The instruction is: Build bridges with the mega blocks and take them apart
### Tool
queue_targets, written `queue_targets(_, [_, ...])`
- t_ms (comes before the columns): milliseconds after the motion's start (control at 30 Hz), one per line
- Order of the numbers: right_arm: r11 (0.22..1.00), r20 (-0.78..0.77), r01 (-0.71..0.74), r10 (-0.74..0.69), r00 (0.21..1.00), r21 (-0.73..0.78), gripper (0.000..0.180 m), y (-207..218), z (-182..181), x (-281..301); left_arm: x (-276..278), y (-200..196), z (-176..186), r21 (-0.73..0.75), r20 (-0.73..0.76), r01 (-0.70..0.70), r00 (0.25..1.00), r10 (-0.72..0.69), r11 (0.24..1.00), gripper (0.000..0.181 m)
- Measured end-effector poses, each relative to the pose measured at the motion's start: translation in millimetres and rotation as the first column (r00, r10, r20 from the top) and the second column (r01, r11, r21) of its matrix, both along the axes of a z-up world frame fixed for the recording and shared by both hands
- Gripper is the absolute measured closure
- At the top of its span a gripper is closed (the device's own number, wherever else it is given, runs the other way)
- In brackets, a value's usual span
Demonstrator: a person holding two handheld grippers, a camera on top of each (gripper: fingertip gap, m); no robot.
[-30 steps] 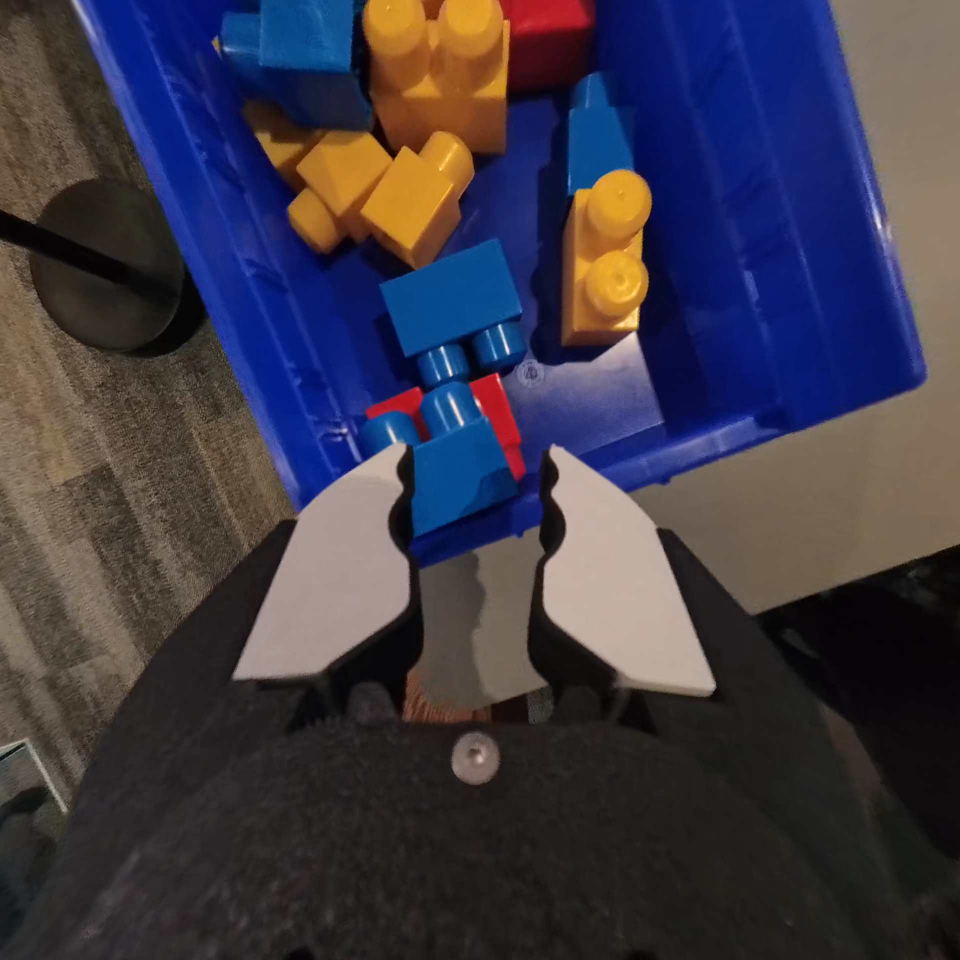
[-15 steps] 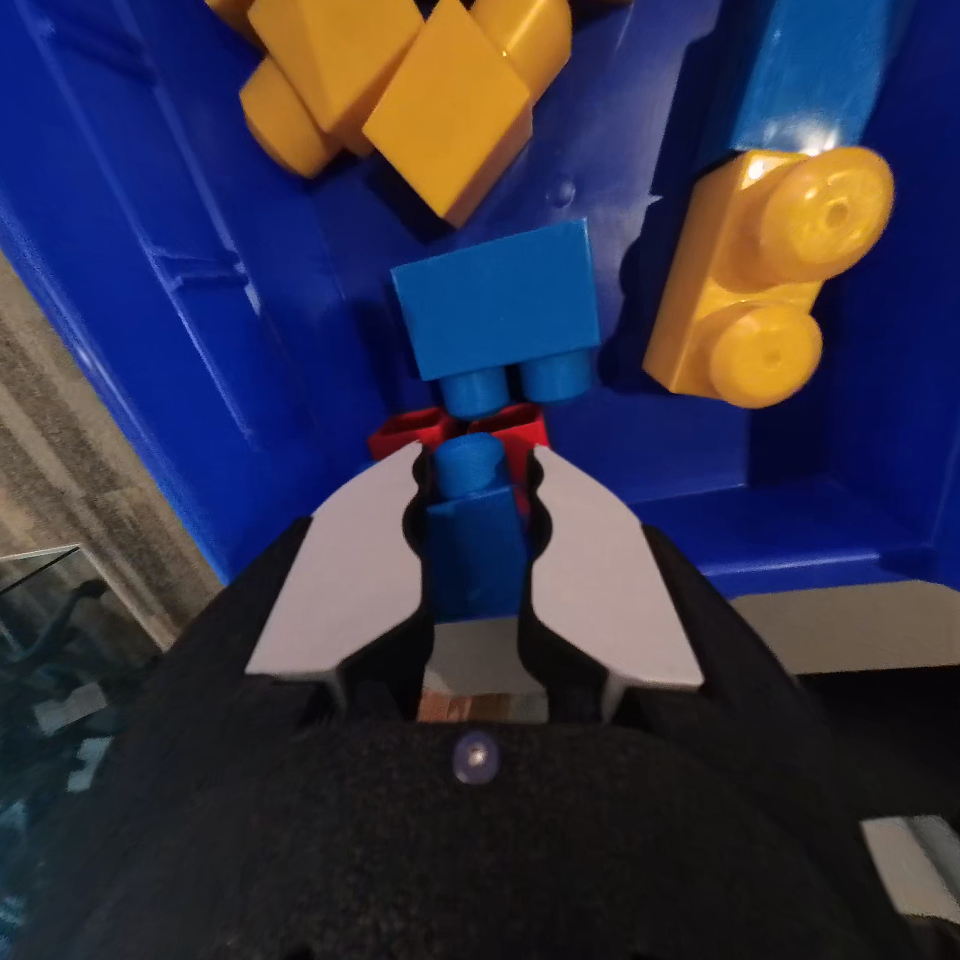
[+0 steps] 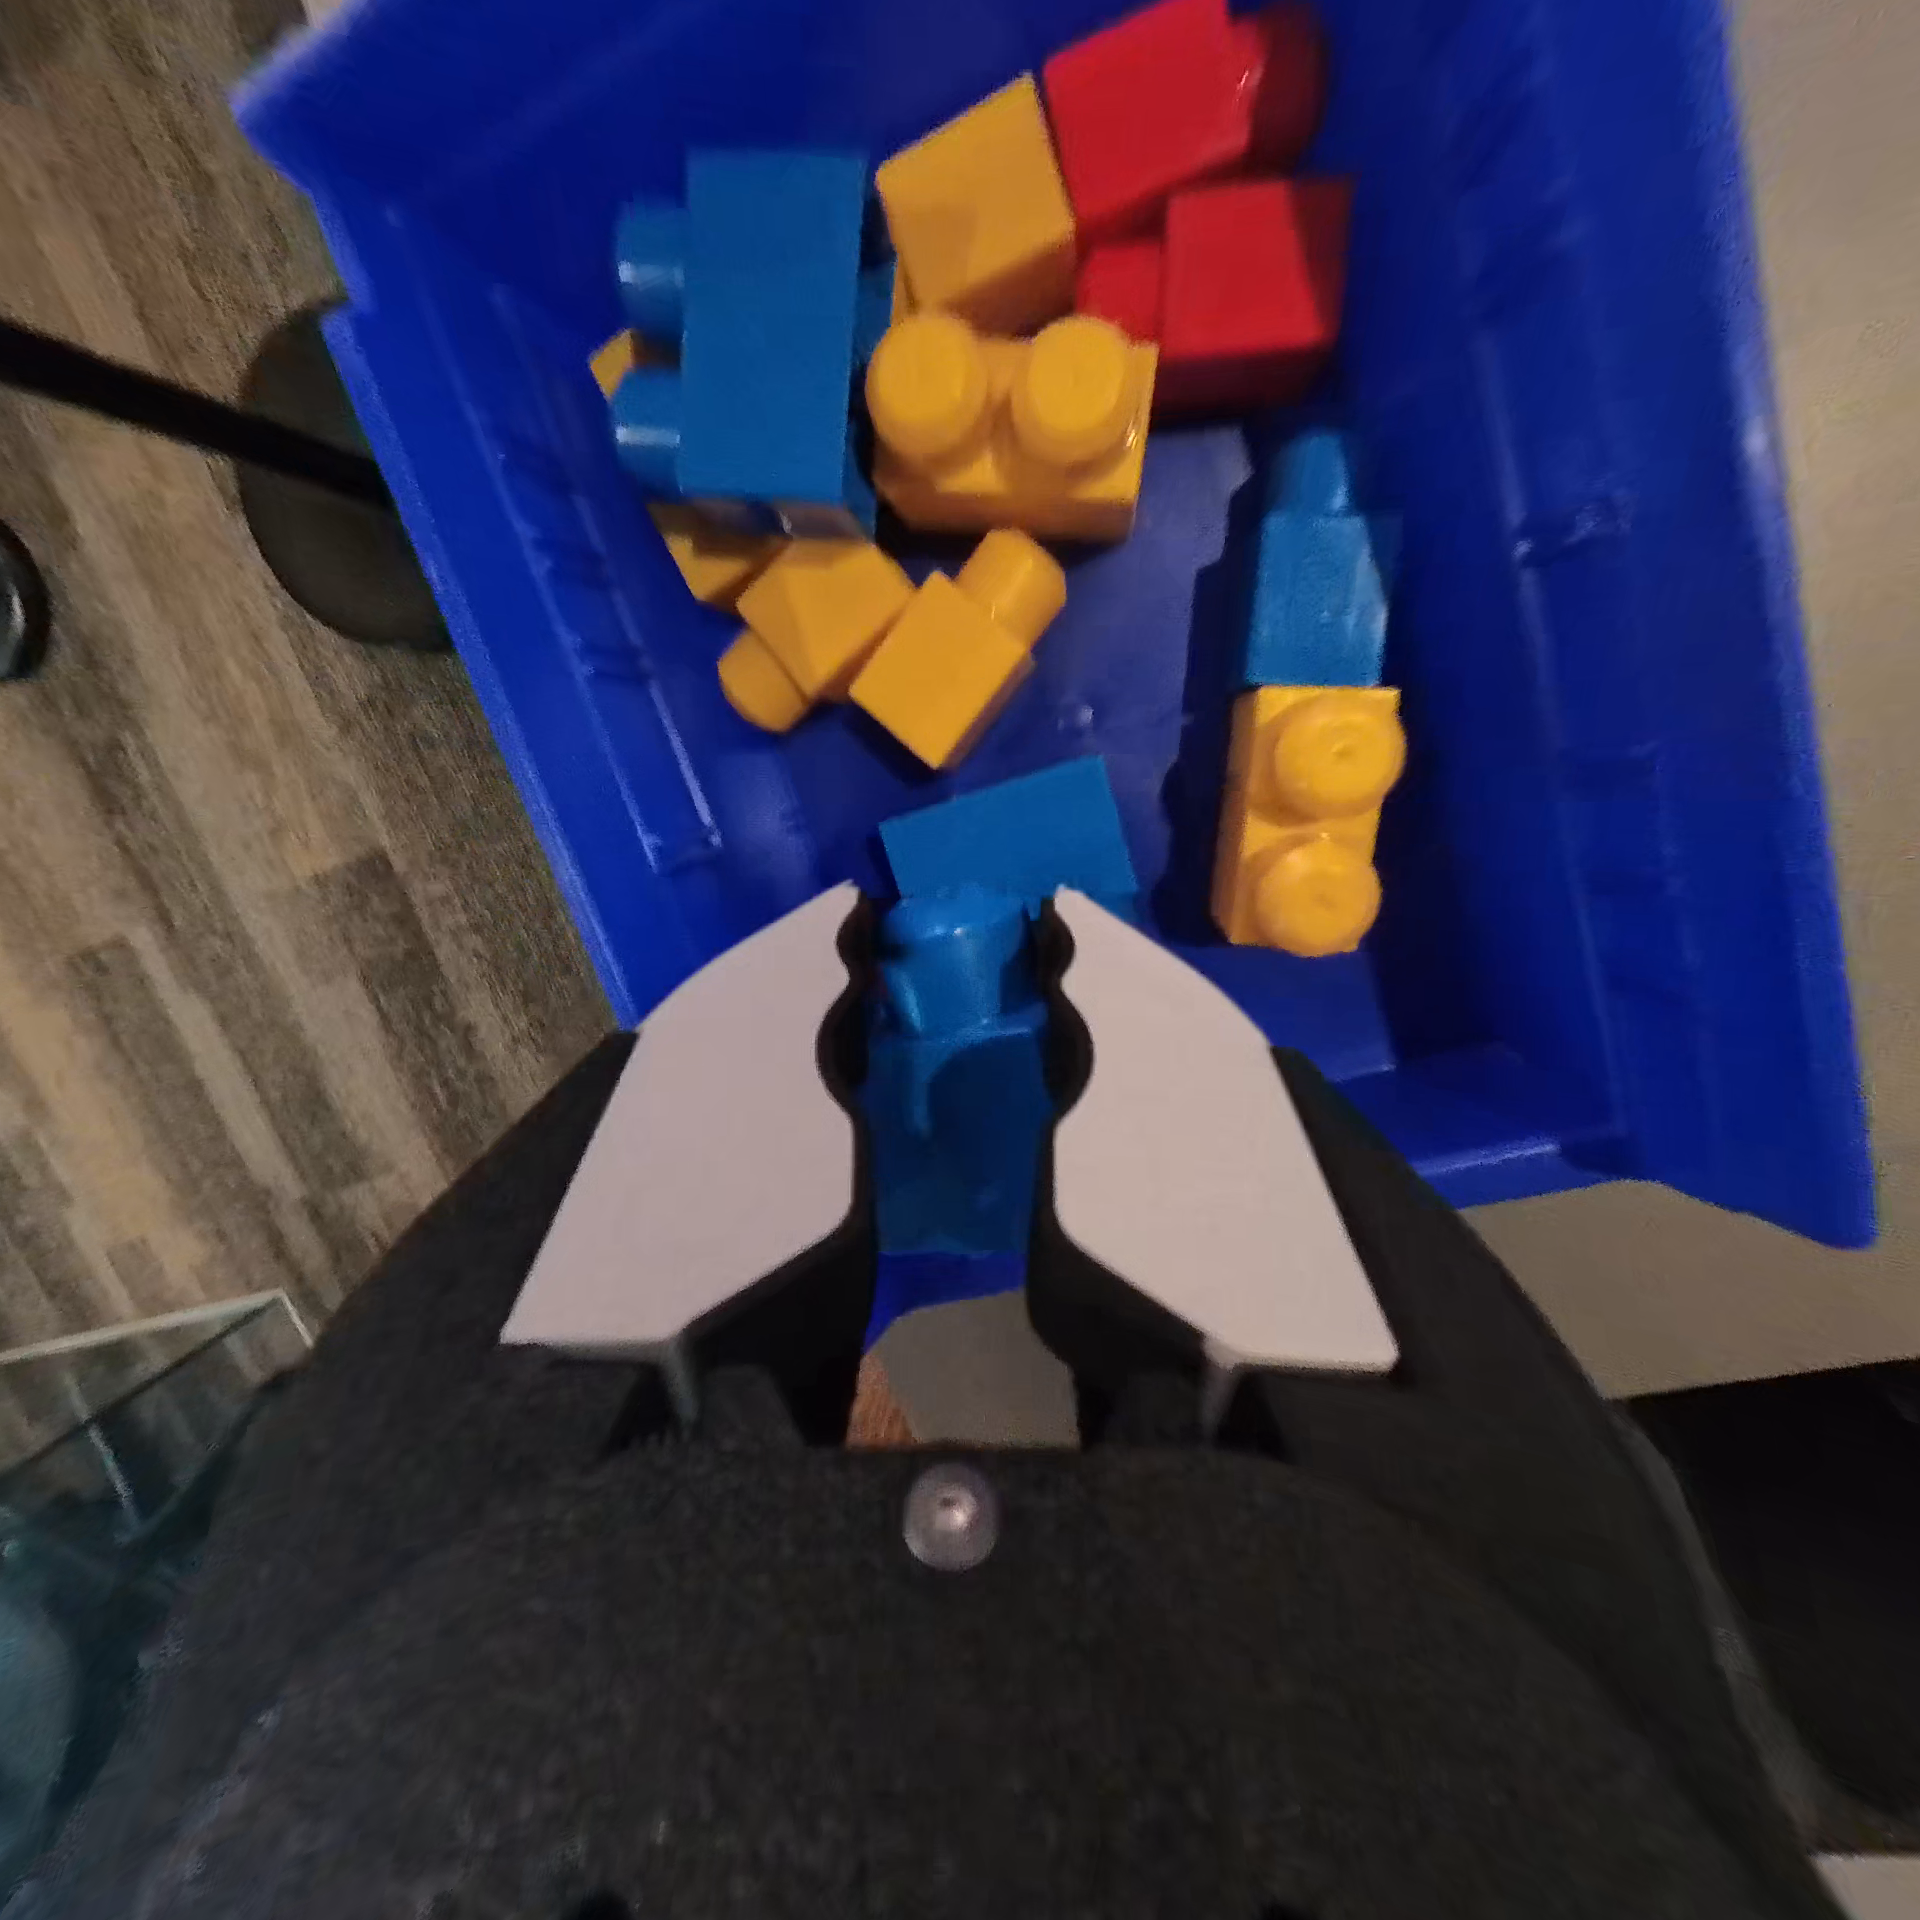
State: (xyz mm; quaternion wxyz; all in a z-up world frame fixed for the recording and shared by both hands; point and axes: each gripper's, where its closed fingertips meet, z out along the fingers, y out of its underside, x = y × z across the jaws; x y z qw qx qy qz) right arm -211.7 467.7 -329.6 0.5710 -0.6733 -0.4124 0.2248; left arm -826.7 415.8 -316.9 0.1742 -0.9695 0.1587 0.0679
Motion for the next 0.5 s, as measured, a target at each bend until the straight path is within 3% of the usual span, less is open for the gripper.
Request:
queue_targets(33, [1.0, 0.0, 0.001, -0.001, 1.0, 0.001, 0.121, -0.4, 0.1, 0.4, 5.0, 2.6, 2.3, 0.015, 0.009, 0.026, 1.0, -0.026, 1.0, 0.15])
queue_targets(267, [1.0, -0.004, -0.005, 0.005, 1.0, -0.005, 0.121, -1.8, -1.0, -0.6, 41.4, 21.5, -19.3, 0.088, 0.116, 0.179, 0.975, -0.188, 0.98, 0.15])
queue_targets(500, [1.0, 0.011, -0.016, 0.016, 1.0, 0.003, 0.119, -6.0, -0.4, -4.0, 38.3, 32.1, -56.6, 0.058, 0.14, 0.174, 0.973, -0.181, 0.983, 0.144])
